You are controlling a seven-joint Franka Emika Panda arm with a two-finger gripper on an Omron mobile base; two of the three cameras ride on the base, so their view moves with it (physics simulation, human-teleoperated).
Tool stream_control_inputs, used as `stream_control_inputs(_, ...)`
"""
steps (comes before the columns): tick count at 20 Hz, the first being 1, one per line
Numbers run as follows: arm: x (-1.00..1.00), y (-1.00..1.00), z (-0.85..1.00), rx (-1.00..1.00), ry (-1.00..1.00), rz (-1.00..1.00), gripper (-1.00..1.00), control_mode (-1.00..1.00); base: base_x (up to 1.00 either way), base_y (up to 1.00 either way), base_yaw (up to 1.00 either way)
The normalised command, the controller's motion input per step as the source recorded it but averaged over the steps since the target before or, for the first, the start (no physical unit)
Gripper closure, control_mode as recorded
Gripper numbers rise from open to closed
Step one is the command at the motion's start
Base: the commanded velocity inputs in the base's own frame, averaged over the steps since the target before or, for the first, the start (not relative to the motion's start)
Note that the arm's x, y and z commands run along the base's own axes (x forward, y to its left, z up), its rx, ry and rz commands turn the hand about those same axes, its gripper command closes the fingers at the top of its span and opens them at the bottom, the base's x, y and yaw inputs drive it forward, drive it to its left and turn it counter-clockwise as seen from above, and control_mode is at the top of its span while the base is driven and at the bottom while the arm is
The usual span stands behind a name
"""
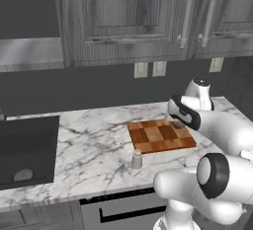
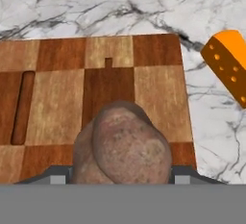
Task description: Retrieve the reheated potato from the microwave, then place the potato, cheese, and condiment on the cutting board.
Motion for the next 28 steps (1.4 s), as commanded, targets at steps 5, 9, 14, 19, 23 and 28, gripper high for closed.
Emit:
stream_control_inputs(5, 0.30, -0.02, -0.37, 0.00, -0.03, 0.00, 1.00, -1.00, 0.00, 0.00, 0.00)
stream_control_inputs(9, 0.38, -0.01, -0.37, 0.00, 0.00, 0.00, 1.00, -1.00, 0.00, 0.00, 0.00)
stream_control_inputs(14, 0.29, -0.10, -0.33, 0.00, 0.00, 0.00, 1.00, -1.00, 0.00, 0.00, 0.00)
stream_control_inputs(19, 0.22, -0.15, -0.20, 0.00, 0.00, 0.00, 1.00, -1.00, 0.00, 0.00, 0.00)
stream_control_inputs(23, 0.16, -0.04, -0.14, 0.00, 0.00, 0.00, 1.00, -1.00, 0.00, 0.00, 0.00)
stream_control_inputs(28, 0.00, 0.00, -0.31, -0.04, 0.00, 0.00, 1.00, -1.00, 0.00, 0.00, 0.00)
